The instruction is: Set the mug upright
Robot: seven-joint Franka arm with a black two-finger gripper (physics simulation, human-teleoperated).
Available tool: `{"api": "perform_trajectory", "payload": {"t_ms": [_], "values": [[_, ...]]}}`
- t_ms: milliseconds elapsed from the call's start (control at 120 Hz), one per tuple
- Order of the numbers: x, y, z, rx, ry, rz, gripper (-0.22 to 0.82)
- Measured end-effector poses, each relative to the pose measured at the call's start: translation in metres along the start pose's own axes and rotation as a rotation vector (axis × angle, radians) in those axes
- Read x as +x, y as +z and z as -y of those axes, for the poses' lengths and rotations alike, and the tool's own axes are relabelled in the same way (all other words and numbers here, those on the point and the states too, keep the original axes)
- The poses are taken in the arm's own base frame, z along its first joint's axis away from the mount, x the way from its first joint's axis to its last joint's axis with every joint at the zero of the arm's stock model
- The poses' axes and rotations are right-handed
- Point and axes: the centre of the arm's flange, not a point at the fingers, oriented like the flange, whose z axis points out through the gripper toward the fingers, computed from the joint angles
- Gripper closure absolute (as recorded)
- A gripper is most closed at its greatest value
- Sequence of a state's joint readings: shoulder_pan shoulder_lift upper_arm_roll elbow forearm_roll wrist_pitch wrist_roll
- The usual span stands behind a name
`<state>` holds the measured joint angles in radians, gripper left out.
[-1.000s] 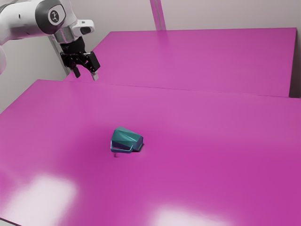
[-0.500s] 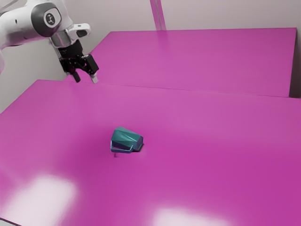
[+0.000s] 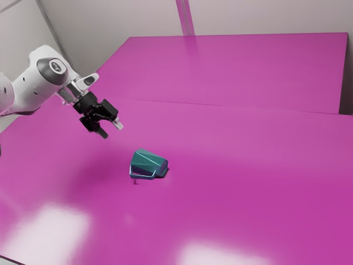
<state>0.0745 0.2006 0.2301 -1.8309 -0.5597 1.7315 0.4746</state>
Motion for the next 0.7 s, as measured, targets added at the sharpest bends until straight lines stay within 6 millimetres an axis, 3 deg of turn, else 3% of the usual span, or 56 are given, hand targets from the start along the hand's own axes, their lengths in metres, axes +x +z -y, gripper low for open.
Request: {"api": "perform_trajectory", "payload": {"t_ms": [350,700], "values": [[0.008,0.075,0.048,-0.198,-0.006,-0.039,0.0],[0.003,0.121,0.038,-0.326,0.076,-0.046,0.0]]}}
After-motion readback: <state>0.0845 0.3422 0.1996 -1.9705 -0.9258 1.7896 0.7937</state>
